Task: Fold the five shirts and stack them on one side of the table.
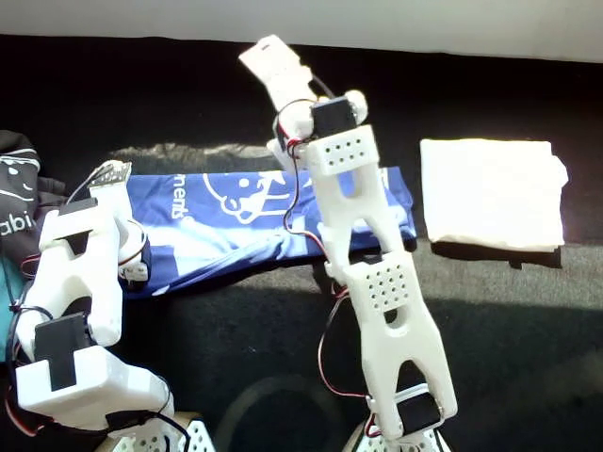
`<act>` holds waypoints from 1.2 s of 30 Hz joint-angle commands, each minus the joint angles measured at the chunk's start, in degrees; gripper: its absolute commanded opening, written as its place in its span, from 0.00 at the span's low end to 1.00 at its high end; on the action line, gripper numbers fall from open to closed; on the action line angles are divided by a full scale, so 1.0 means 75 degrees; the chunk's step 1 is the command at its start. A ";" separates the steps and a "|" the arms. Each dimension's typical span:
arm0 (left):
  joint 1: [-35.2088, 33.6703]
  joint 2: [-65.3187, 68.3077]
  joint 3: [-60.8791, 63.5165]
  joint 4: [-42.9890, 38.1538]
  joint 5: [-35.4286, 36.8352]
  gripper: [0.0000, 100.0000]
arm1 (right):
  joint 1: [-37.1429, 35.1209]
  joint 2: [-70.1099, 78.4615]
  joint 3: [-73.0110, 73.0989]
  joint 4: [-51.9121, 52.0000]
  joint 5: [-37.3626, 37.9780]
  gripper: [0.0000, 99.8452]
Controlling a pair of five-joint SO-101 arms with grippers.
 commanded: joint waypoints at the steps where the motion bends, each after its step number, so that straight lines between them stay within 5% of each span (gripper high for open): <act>1: -0.0053 -0.0979 -0.0557 0.0867 -0.0012 0.01 | 0.0299 -0.0920 -0.0369 0.0111 -0.0070 0.01; 6: -0.0100 -0.2491 -0.1026 0.2075 -0.0012 0.01 | 0.0322 -0.1893 -0.0100 0.0111 -0.0070 0.01; 10: -0.0111 -0.2842 -0.1084 0.2075 -0.0012 0.03 | 0.0299 -0.3534 0.1741 0.0111 -0.0211 0.01; 15: -0.0627 -0.2620 -0.1096 0.1043 0.0000 0.19 | 0.0358 -0.6171 0.5515 0.0088 -0.0188 0.01; 19: -0.1213 -0.1530 -0.1729 0.0363 -0.0047 0.23 | 0.0358 -0.8234 0.8258 0.0076 -0.0105 0.01; 25: -0.1096 0.1225 -0.3792 0.0785 -0.0469 0.23 | 0.0358 -1.0673 1.1235 0.0053 0.0504 0.01; 36: -0.0674 0.4519 -0.7074 0.2133 -0.0457 0.23 | 0.0592 -1.2747 1.3134 0.0064 0.0504 0.01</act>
